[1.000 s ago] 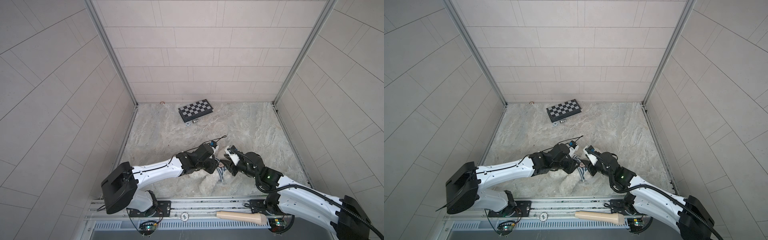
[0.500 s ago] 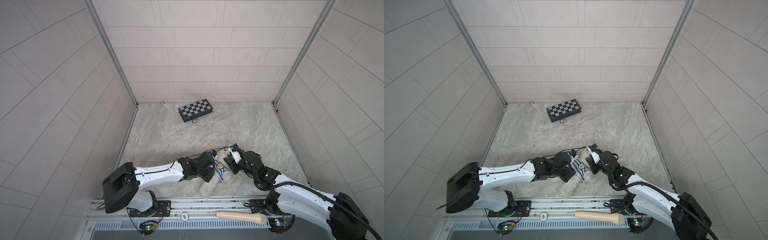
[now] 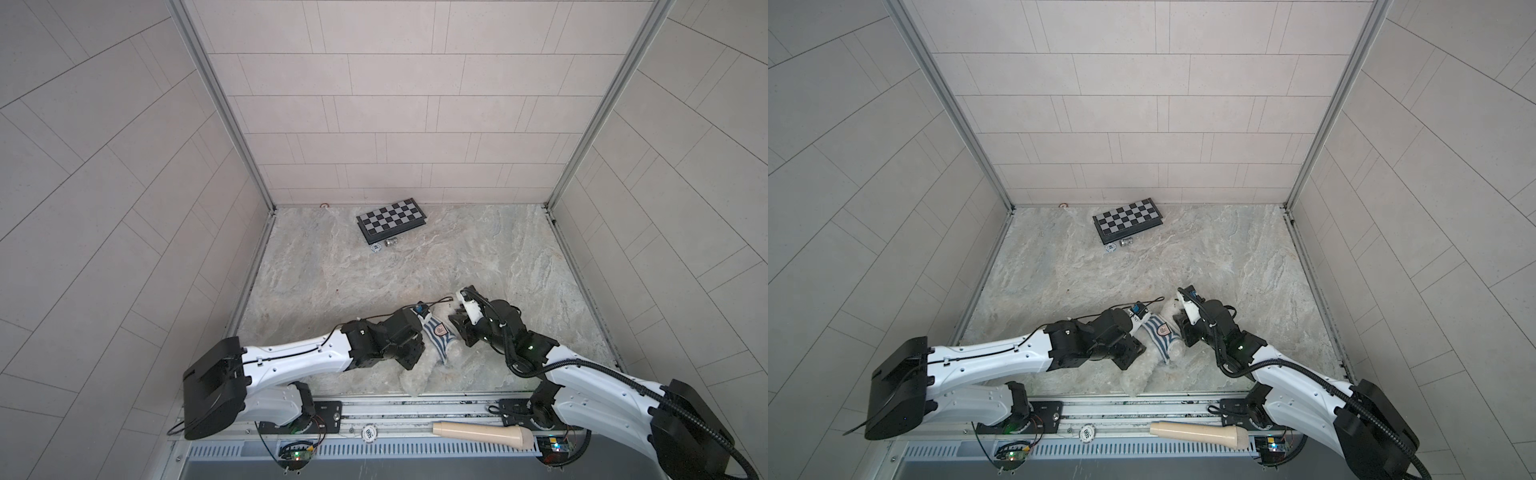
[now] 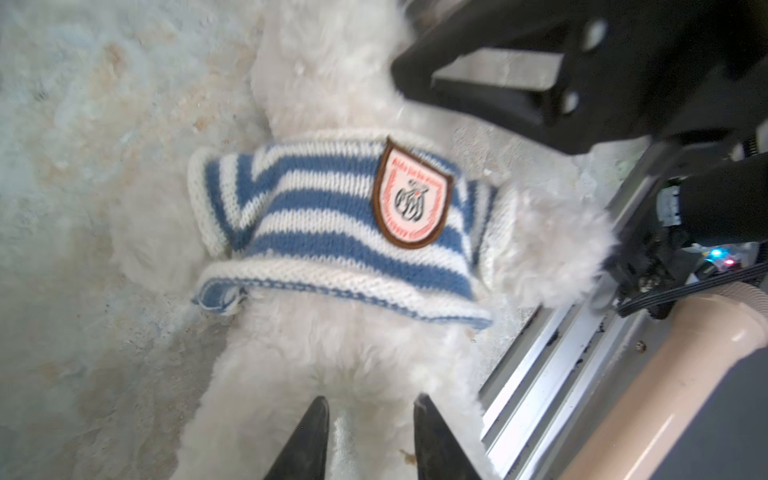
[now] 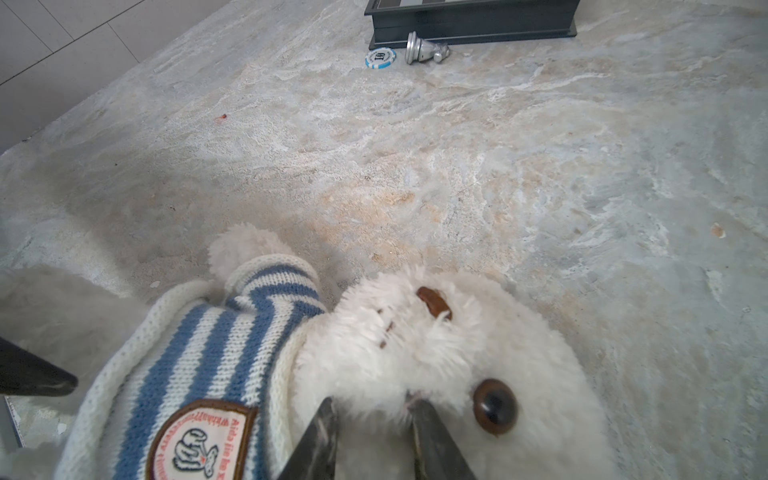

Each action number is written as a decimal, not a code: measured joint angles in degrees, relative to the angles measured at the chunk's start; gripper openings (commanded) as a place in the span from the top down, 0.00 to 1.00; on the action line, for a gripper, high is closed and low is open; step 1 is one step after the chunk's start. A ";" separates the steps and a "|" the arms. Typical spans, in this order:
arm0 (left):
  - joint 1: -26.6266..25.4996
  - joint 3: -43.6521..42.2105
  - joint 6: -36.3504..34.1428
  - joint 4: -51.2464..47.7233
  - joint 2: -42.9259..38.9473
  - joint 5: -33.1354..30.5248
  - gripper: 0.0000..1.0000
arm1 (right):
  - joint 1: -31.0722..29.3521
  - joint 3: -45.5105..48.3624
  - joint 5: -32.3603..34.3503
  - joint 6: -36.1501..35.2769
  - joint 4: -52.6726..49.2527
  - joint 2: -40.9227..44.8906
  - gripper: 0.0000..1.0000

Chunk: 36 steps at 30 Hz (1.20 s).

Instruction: Dress the teddy bear

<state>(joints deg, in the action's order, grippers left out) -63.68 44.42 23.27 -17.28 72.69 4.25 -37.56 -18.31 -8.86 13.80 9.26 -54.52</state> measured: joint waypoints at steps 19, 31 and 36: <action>5.05 9.86 -0.09 1.90 14.32 4.37 0.57 | 0.02 2.58 0.39 2.91 3.26 1.77 0.67; 0.59 4.83 -2.12 3.61 13.70 0.24 0.57 | 0.52 2.58 1.57 3.82 3.13 1.46 0.67; -0.28 3.67 -2.43 4.92 13.46 -1.73 0.57 | 0.79 2.54 1.66 4.24 2.93 1.20 0.67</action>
<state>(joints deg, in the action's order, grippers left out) -63.96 48.10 20.84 -12.36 86.15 2.52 -36.77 -15.77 -7.20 18.04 12.19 -53.32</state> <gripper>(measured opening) 0.427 0.331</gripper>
